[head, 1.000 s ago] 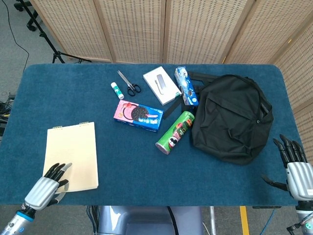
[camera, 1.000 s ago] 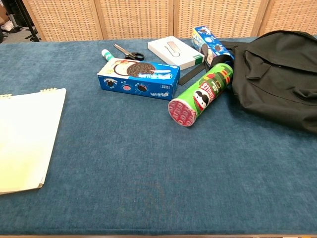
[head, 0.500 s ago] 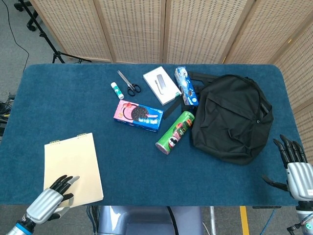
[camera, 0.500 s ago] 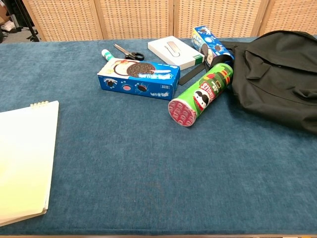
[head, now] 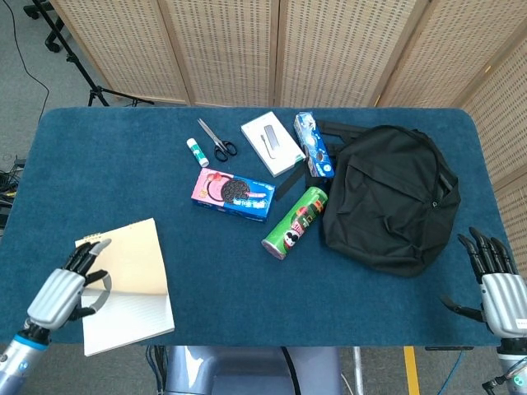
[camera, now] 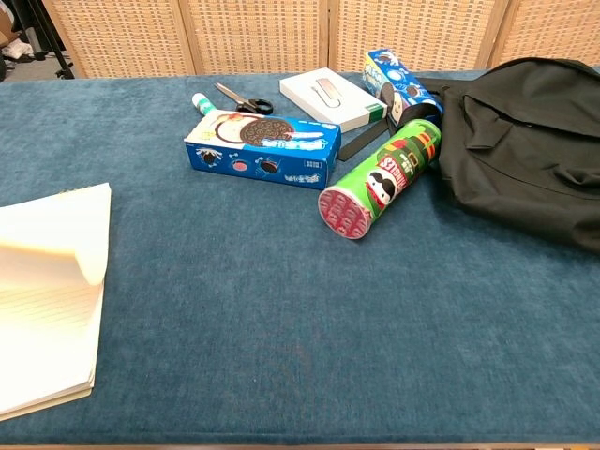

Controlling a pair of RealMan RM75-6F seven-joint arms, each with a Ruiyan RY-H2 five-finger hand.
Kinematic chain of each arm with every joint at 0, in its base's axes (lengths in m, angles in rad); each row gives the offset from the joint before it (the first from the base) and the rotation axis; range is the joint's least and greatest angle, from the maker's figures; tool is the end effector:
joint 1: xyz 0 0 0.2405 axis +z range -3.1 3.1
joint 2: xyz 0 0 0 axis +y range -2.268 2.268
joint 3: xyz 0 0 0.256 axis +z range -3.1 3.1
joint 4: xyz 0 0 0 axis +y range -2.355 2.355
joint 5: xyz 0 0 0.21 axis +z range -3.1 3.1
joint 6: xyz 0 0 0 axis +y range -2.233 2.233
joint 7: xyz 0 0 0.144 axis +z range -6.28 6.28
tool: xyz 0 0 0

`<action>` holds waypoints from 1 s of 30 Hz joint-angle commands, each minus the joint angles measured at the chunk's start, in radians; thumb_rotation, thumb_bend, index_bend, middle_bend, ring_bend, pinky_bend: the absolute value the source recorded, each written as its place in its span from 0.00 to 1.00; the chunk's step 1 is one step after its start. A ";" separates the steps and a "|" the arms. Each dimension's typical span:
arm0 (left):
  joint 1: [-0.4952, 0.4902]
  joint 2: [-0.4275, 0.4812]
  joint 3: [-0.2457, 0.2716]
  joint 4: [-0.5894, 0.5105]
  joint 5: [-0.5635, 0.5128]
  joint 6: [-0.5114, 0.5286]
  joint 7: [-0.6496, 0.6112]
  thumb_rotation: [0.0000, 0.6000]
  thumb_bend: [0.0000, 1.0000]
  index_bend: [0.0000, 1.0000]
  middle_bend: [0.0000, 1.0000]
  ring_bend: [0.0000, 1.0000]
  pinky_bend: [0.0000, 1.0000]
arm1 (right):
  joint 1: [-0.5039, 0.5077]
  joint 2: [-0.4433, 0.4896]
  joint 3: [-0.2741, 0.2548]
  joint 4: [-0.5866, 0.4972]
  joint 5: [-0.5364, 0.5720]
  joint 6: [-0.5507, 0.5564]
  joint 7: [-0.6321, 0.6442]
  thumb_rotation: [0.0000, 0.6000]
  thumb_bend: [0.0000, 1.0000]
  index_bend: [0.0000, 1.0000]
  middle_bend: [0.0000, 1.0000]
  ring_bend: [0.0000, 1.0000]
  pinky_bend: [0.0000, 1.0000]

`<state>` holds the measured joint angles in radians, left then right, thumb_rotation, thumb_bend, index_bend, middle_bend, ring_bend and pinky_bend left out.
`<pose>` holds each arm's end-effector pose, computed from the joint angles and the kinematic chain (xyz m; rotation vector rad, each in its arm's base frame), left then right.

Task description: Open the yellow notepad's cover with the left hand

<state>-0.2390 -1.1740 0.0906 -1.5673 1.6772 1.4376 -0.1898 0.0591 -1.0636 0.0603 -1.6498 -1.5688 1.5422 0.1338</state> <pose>-0.2785 0.1920 0.1115 -1.6767 -1.0385 -1.1069 -0.2988 -0.1745 0.1781 1.3562 -0.9293 1.0566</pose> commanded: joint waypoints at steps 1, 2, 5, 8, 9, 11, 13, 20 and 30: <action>-0.080 0.021 -0.129 -0.018 -0.129 -0.067 0.046 1.00 0.67 0.80 0.00 0.00 0.00 | 0.001 0.001 0.003 0.000 0.004 -0.001 0.002 1.00 0.13 0.02 0.00 0.00 0.00; -0.104 0.018 -0.163 -0.007 -0.166 -0.093 0.062 1.00 0.67 0.80 0.00 0.00 0.00 | 0.001 0.001 0.003 0.000 0.005 -0.001 0.003 1.00 0.13 0.02 0.00 0.00 0.00; -0.166 -0.005 -0.244 0.047 -0.252 -0.154 0.088 1.00 0.67 0.80 0.00 0.00 0.00 | 0.002 0.000 0.003 0.003 0.008 -0.006 0.002 1.00 0.13 0.02 0.00 0.00 0.00; -0.233 -0.039 -0.317 0.127 -0.341 -0.219 0.138 1.00 0.66 0.80 0.00 0.00 0.00 | 0.005 -0.003 0.005 0.005 0.013 -0.012 -0.001 1.00 0.13 0.02 0.00 0.00 0.00; -0.250 -0.049 -0.333 0.148 -0.368 -0.240 0.155 1.00 0.66 0.80 0.00 0.00 0.00 | 0.006 -0.004 0.005 0.005 0.016 -0.013 -0.002 1.00 0.13 0.02 0.00 0.00 0.00; -0.281 -0.067 -0.358 0.189 -0.410 -0.275 0.184 1.00 0.66 0.80 0.00 0.00 0.00 | 0.007 -0.005 0.007 0.006 0.019 -0.017 -0.003 1.00 0.13 0.02 0.00 0.00 0.00; -0.322 -0.097 -0.387 0.263 -0.458 -0.315 0.217 1.00 0.66 0.80 0.00 0.00 0.00 | 0.009 -0.008 0.008 0.009 0.025 -0.022 -0.006 1.00 0.13 0.02 0.00 0.00 0.00; -0.410 -0.208 -0.453 0.500 -0.565 -0.392 0.230 1.00 0.66 0.80 0.00 0.00 0.00 | 0.017 -0.016 0.012 0.014 0.043 -0.042 -0.012 1.00 0.13 0.02 0.00 0.00 0.00; -0.524 -0.348 -0.504 0.838 -0.671 -0.537 0.240 1.00 0.43 0.52 0.00 0.00 0.00 | 0.027 -0.032 0.019 0.022 0.068 -0.065 -0.050 1.00 0.13 0.02 0.00 0.00 0.00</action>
<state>-0.7256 -1.4832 -0.3900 -0.7833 1.0512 0.9512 0.0282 0.0859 -1.0950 0.0789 -1.6277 -1.5016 1.4781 0.0852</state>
